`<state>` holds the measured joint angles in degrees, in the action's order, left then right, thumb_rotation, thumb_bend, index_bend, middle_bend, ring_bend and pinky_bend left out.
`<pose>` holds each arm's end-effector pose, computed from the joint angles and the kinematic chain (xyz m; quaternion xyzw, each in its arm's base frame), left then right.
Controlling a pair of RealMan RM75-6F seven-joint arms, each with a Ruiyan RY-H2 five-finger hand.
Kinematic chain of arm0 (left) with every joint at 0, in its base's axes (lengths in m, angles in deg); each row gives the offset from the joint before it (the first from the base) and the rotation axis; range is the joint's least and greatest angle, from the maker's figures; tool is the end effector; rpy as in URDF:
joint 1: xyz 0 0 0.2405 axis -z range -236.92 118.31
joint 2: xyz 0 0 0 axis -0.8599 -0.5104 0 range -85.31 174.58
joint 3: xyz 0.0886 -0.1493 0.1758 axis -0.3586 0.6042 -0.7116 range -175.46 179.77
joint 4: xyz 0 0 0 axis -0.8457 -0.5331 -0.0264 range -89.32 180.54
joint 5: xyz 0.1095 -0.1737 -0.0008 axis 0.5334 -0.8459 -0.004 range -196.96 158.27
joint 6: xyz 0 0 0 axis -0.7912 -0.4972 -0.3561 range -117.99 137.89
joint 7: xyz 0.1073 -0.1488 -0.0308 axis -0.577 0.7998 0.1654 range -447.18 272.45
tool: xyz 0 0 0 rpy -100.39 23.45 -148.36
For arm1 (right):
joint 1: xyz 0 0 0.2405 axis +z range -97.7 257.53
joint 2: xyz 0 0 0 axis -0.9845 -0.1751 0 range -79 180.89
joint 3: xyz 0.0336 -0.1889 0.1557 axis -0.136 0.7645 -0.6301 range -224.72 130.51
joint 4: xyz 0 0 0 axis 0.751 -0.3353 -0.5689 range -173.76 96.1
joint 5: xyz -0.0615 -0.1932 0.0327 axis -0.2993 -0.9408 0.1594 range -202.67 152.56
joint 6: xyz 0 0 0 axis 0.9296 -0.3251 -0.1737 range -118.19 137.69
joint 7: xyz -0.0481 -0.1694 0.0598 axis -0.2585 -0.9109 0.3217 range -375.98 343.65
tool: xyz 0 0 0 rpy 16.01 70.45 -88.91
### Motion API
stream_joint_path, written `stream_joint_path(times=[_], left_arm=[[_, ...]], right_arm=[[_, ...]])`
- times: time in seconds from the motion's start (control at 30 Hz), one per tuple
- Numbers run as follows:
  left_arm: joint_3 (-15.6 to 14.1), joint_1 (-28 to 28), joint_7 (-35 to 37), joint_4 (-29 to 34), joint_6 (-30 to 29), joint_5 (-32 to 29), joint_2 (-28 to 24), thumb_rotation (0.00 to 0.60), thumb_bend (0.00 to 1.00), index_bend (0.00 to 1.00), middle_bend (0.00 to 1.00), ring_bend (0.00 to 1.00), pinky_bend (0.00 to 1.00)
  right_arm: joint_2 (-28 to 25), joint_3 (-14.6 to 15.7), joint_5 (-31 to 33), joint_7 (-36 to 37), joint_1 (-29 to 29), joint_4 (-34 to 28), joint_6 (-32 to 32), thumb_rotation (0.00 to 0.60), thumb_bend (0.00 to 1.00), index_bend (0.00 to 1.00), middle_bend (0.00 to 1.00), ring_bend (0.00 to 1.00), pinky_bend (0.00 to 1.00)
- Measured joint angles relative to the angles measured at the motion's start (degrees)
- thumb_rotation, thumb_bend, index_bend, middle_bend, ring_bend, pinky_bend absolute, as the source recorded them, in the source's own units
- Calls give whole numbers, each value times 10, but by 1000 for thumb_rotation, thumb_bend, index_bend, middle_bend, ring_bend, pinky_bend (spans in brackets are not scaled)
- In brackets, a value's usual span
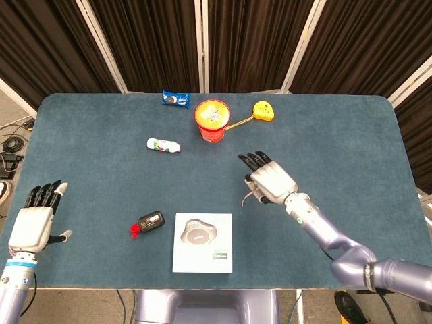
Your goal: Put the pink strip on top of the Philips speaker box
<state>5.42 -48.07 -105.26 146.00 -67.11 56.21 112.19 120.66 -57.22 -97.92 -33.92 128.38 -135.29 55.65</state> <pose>-0.2771 0.2483 0.1124 -0.6297 -0.4033 -0.3165 0.5837 -0.0874 -0.3774 0.0364 0.8291 -0.2520 0.3419 0.3637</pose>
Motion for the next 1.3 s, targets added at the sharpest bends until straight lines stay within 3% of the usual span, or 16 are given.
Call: stream_joint_path(times=[0.2, 0.43, 0.97, 1.07, 1.13, 1.23, 1.3], left_arm=[[4, 4, -11, 29, 2, -3, -17, 600, 0, 0, 0, 0, 0], [10, 8, -3, 46, 2, -5, -31, 600, 0, 0, 0, 0, 0], [9, 10, 5, 43, 5, -10, -35, 600, 0, 0, 0, 0, 0], [9, 11, 5, 43, 5, -11, -35, 600, 0, 0, 0, 0, 0], [9, 11, 6, 43, 5, -11, -35, 600, 0, 0, 0, 0, 0], [8, 11, 7, 43, 6, -12, -35, 600, 0, 0, 0, 0, 0], [8, 11, 8, 43, 6, -13, -36, 600, 0, 0, 0, 0, 0]], right_arm=[[-45, 22, -85, -72, 6, -74, 11, 600, 446, 673, 7, 0, 0], [-46, 38, -135, -172, 31, -121, -11, 600, 450, 673, 7, 0, 0], [29, 42, -11, -292, 69, -130, -38, 600, 451, 641, 14, 0, 0], [38, 43, 16, -307, 75, -130, -35, 600, 443, 524, 4, 0, 0], [42, 43, 31, -315, 78, -130, -32, 600, 377, 338, 0, 0, 0], [48, 43, 59, -323, 82, -133, -23, 600, 252, 146, 0, 0, 0], [51, 44, 78, -327, 84, -139, -15, 600, 222, 102, 0, 0, 0]])
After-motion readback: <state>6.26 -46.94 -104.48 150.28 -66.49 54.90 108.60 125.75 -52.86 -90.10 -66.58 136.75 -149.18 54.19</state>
